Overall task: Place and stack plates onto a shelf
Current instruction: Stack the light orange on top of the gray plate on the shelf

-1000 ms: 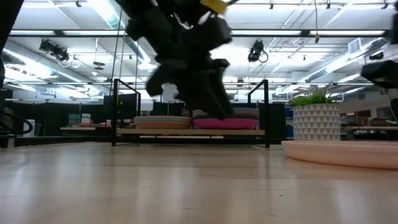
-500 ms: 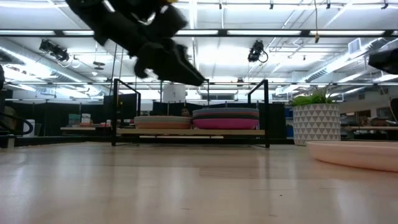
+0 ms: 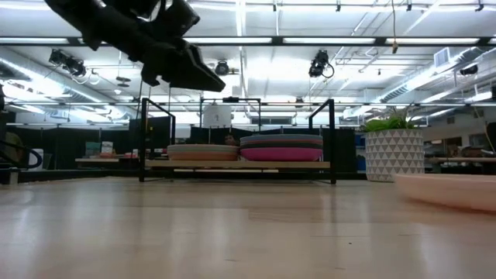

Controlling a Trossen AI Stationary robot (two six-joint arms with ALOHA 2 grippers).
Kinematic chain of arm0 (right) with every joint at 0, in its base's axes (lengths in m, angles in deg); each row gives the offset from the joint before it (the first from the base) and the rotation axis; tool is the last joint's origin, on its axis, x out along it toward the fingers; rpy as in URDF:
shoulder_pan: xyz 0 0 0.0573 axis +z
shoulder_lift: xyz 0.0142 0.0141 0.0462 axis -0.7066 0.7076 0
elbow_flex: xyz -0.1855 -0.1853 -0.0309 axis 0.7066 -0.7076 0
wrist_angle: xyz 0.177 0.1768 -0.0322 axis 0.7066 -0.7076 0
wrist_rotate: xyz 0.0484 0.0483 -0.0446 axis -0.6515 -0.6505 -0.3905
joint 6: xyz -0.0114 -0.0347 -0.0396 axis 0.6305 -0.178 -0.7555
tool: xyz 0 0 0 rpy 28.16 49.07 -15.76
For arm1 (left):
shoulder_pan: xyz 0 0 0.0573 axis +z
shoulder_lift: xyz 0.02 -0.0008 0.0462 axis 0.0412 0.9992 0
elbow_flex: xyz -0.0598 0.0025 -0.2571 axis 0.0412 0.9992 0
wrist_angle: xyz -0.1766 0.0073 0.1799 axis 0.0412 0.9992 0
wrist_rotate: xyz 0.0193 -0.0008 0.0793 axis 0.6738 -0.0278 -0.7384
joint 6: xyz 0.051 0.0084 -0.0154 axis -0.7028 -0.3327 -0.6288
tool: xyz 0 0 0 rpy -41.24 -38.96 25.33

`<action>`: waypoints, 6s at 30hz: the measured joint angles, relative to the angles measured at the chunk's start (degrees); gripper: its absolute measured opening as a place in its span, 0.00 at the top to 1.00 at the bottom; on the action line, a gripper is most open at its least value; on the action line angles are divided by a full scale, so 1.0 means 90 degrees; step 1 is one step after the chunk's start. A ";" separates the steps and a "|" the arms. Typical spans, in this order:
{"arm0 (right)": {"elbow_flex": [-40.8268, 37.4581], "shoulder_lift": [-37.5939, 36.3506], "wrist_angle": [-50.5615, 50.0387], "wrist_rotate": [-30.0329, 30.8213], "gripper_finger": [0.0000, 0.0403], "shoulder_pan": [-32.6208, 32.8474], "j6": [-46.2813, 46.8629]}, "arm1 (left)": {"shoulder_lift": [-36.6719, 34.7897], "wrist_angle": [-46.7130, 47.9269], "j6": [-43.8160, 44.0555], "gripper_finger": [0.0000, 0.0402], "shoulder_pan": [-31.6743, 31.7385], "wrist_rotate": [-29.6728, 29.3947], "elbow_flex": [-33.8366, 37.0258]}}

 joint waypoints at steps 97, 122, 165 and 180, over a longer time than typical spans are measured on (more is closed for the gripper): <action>0.0512 0.0124 0.1383 0.0859 0.95 -0.2046 -0.4194 | -0.2109 -0.1247 0.0416 0.64 -0.0223 0.0368 0.2135; 0.0500 0.0007 0.2183 -0.0141 0.95 -0.2884 -0.5425 | 0.0204 -0.1205 -0.0038 0.45 -0.1296 -0.0423 0.0532; 0.0539 -0.0931 0.2980 -0.1705 0.85 -0.3859 -0.5528 | 0.2069 0.0034 -0.1618 0.85 -0.1703 -0.0527 -0.1256; 0.1141 -0.2236 0.1386 -0.0783 0.67 -0.3832 -0.4442 | 0.1411 0.0928 -0.1056 0.85 -0.1766 -0.1005 -0.1260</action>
